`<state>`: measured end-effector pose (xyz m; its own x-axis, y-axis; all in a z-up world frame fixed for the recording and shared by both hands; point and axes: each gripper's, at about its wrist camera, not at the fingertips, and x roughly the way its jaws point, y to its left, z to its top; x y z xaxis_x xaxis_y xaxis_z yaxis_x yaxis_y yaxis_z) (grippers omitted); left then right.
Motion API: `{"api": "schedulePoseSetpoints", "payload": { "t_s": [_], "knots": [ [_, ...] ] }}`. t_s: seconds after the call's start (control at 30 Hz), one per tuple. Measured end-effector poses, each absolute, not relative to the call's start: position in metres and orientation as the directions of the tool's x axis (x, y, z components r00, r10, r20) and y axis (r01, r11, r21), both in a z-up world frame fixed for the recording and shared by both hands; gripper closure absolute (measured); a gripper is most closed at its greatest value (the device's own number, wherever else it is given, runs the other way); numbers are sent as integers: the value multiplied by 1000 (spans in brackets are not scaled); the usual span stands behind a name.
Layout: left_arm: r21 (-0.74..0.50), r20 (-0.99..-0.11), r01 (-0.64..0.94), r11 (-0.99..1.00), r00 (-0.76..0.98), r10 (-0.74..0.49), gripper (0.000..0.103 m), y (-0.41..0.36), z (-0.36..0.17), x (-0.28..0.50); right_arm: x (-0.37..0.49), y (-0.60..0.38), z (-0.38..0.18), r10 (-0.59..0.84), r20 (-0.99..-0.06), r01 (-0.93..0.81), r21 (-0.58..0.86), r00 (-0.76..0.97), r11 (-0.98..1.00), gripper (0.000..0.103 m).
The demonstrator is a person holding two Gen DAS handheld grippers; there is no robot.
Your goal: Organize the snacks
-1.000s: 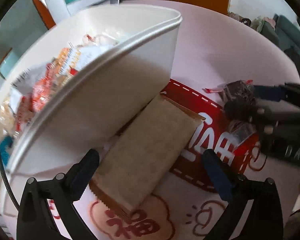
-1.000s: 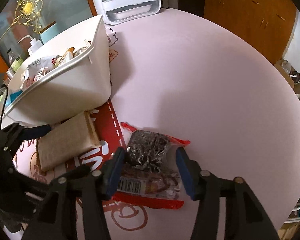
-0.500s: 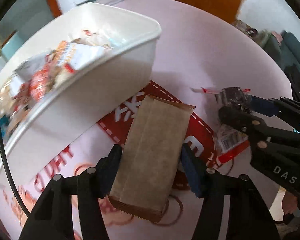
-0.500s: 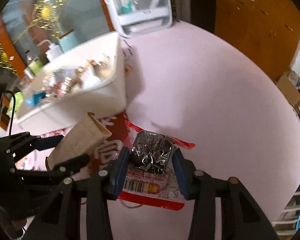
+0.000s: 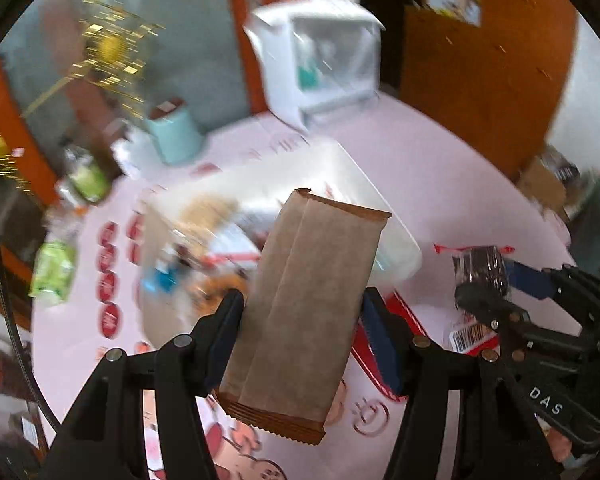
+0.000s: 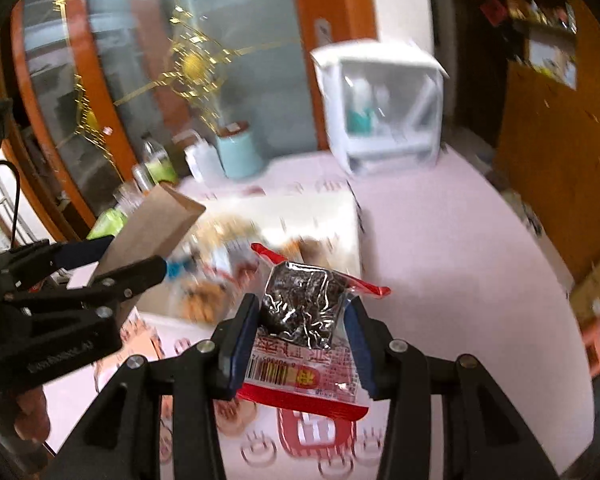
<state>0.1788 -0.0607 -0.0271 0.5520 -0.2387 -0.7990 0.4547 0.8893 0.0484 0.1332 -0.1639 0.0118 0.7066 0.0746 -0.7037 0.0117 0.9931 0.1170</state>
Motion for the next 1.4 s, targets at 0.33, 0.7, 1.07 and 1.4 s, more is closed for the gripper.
{"api": "schedulePoseSetpoints", "payload": {
  "t_s": [0.33, 0.7, 1.07, 1.4],
  "knots": [
    [22, -750, 255, 967, 644, -153, 44, -26, 13, 244, 216, -148, 21, 79, -706, -32, 80, 703, 996, 58],
    [2, -807, 131, 991, 585, -76, 18, -13, -44, 298, 249, -139, -19, 91, -773, -36, 87, 628, 996, 40],
    [17, -814, 92, 996, 579, -40, 12, 0, -47, 287, 226, -134, -16, 113, -774, -46, 108, 623, 993, 38],
    [-33, -830, 78, 996, 553, -71, 12, 8, -35, 239, 168, -139, -5, 127, -769, -43, 129, 626, 991, 38]
  ]
}}
